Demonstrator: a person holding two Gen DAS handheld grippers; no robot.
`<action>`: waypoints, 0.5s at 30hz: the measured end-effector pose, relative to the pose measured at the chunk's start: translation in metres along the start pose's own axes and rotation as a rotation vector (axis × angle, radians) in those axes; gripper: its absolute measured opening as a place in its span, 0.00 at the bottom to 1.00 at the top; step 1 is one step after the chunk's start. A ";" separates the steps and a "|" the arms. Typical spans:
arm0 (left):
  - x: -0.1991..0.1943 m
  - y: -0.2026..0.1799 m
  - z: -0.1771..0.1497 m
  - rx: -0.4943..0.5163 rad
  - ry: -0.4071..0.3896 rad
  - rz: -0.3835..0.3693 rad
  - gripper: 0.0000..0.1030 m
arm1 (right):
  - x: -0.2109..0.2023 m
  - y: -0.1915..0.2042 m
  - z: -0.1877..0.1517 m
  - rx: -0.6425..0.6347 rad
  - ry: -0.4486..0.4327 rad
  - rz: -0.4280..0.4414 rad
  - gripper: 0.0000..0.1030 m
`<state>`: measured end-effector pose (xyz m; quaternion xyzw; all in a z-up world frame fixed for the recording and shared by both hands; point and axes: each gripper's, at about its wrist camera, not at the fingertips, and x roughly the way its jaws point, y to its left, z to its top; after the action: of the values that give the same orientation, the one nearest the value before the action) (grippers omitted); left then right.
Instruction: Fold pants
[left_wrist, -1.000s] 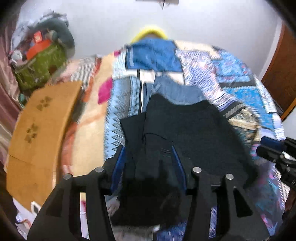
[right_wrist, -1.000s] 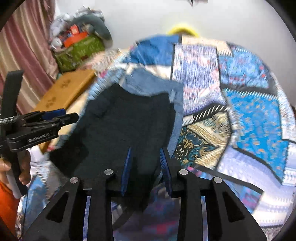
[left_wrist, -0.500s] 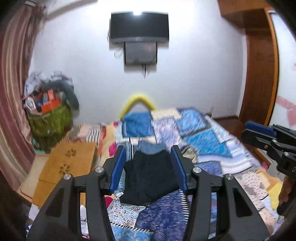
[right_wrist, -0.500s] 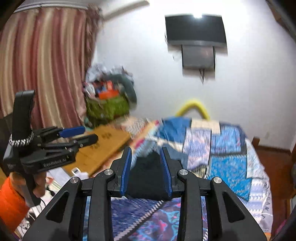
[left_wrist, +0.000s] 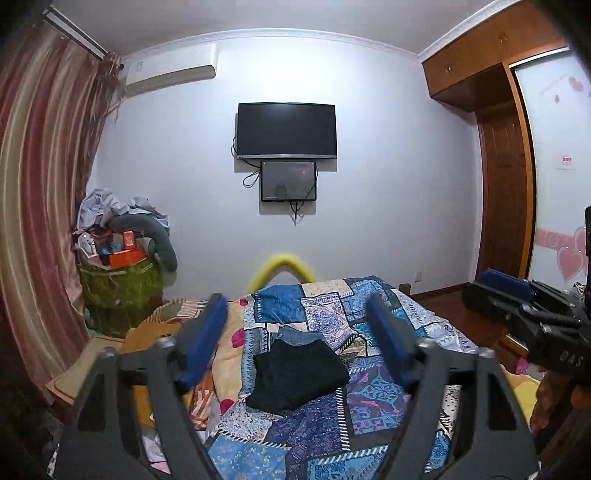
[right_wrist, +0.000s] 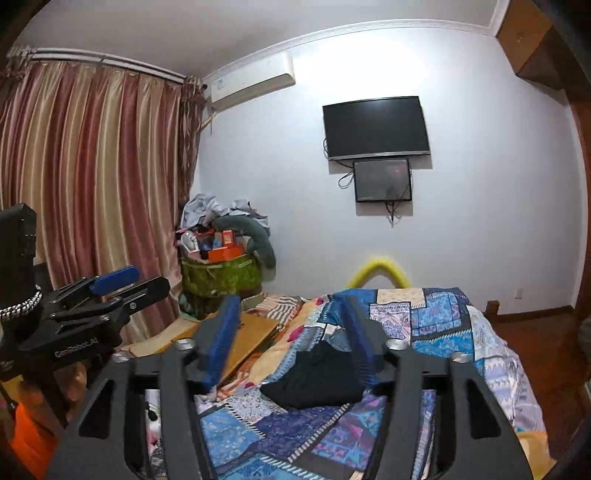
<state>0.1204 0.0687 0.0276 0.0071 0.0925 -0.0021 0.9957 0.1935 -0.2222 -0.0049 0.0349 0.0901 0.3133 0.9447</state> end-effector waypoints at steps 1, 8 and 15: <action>-0.005 0.000 -0.001 -0.007 -0.011 -0.001 0.93 | -0.002 0.000 -0.001 0.004 0.000 -0.005 0.77; -0.012 -0.002 -0.005 -0.024 -0.009 -0.001 1.00 | -0.010 0.001 0.000 -0.009 -0.019 -0.071 1.00; -0.015 -0.013 -0.010 -0.015 -0.001 0.003 1.00 | -0.022 0.002 -0.002 -0.011 -0.037 -0.095 1.00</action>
<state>0.1040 0.0563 0.0204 -0.0003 0.0921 0.0001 0.9957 0.1749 -0.2340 -0.0035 0.0314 0.0725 0.2676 0.9603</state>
